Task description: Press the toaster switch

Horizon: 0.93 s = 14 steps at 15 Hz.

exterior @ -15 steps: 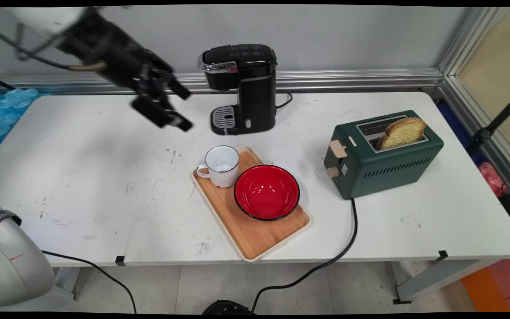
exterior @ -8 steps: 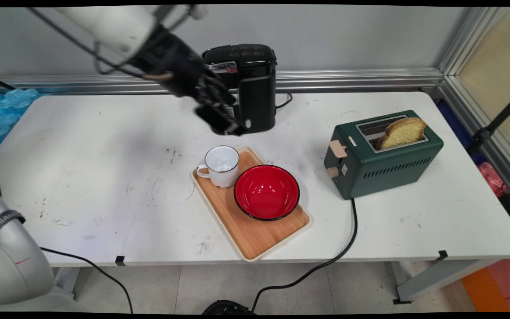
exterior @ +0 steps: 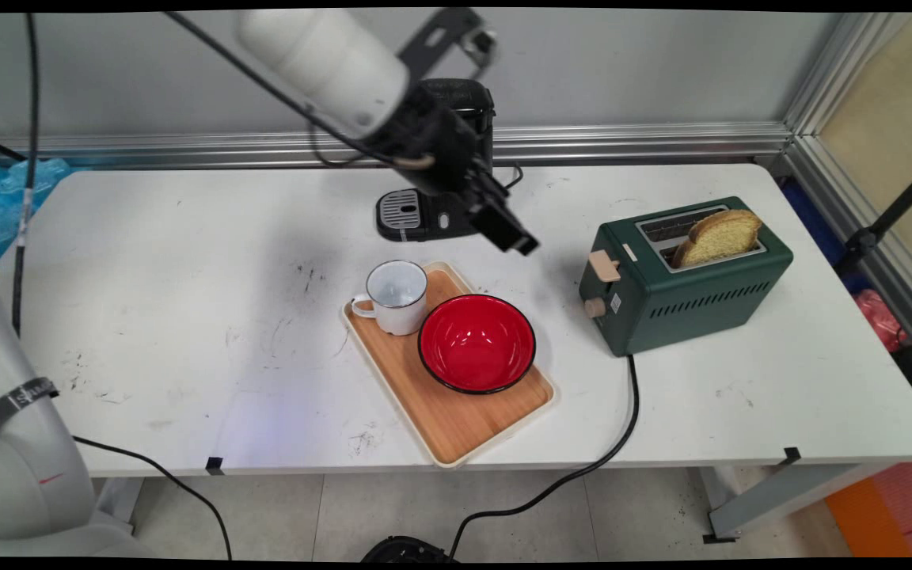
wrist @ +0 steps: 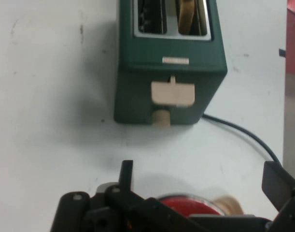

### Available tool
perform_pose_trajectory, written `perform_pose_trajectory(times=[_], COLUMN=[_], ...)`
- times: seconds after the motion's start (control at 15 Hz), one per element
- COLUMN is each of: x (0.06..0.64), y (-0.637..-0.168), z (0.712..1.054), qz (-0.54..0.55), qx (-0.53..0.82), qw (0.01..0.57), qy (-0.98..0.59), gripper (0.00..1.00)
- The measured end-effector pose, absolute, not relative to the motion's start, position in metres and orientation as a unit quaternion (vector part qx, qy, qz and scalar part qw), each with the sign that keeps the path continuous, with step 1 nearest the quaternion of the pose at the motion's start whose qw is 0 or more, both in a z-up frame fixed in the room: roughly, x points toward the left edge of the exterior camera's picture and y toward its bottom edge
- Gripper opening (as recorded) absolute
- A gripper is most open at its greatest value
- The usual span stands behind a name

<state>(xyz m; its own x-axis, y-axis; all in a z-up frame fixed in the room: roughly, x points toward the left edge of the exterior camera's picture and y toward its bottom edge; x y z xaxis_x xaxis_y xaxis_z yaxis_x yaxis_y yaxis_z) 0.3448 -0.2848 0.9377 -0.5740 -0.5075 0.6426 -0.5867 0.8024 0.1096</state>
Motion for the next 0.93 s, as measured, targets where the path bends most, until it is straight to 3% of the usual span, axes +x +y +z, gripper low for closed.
perform_pose_trajectory(times=[0.4, 0.47, 0.93], x=[0.303, 0.296, 0.266], y=[-0.305, -0.308, -0.324], z=[0.918, 0.915, 0.897], qz=[0.06, 0.061, 0.067], qx=[0.314, 0.314, 0.313], qw=[0.341, 0.341, 0.333], qy=[-0.884, -0.884, -0.887], gripper=[1.0, 0.0, 0.0])
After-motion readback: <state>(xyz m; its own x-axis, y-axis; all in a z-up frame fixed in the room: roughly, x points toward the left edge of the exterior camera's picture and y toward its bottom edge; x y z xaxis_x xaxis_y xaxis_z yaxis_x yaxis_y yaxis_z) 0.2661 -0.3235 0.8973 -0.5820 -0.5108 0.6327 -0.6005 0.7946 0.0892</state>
